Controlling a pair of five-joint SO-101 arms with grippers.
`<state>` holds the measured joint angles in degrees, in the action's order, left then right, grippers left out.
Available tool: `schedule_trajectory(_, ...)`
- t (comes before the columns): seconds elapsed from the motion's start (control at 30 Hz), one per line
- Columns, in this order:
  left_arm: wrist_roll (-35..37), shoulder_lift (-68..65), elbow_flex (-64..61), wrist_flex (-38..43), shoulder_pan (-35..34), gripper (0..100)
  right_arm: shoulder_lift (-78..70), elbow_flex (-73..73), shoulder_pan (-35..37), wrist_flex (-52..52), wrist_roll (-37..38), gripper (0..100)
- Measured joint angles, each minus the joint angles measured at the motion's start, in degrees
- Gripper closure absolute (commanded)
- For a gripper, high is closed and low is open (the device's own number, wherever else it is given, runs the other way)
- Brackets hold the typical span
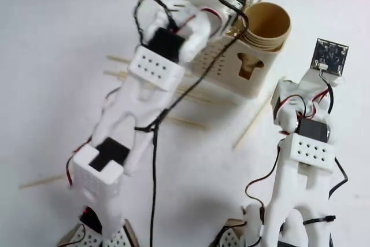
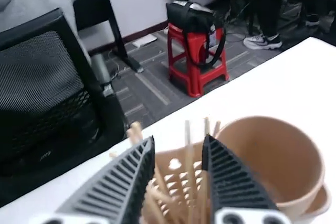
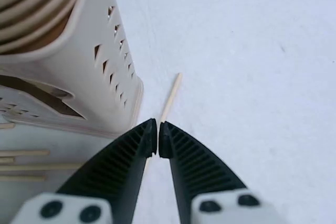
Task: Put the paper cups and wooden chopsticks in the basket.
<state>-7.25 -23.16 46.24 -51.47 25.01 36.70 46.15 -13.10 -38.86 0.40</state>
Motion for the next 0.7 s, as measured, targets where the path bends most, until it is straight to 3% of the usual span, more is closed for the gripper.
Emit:
schedule_trajectory(0.23,0.0,0.0,20.1,-24.4,-4.5,85,0.0,0.0,0.0,0.0,0.0,97.4)
schedule_trajectory(0.43,-4.0,0.1,37.4,-42.6,-7.0,98,0.0,0.0,0.0,0.0,0.0,97.4)
schedule_trajectory(0.53,-7.2,0.3,45.3,-49.1,-7.2,98,0.0,0.0,0.0,0.0,0.0,97.4)
schedule_trajectory(0.7,-8.5,2.3,45.8,-51.0,-10.5,98,0.0,0.0,0.0,0.0,0.0,97.4)
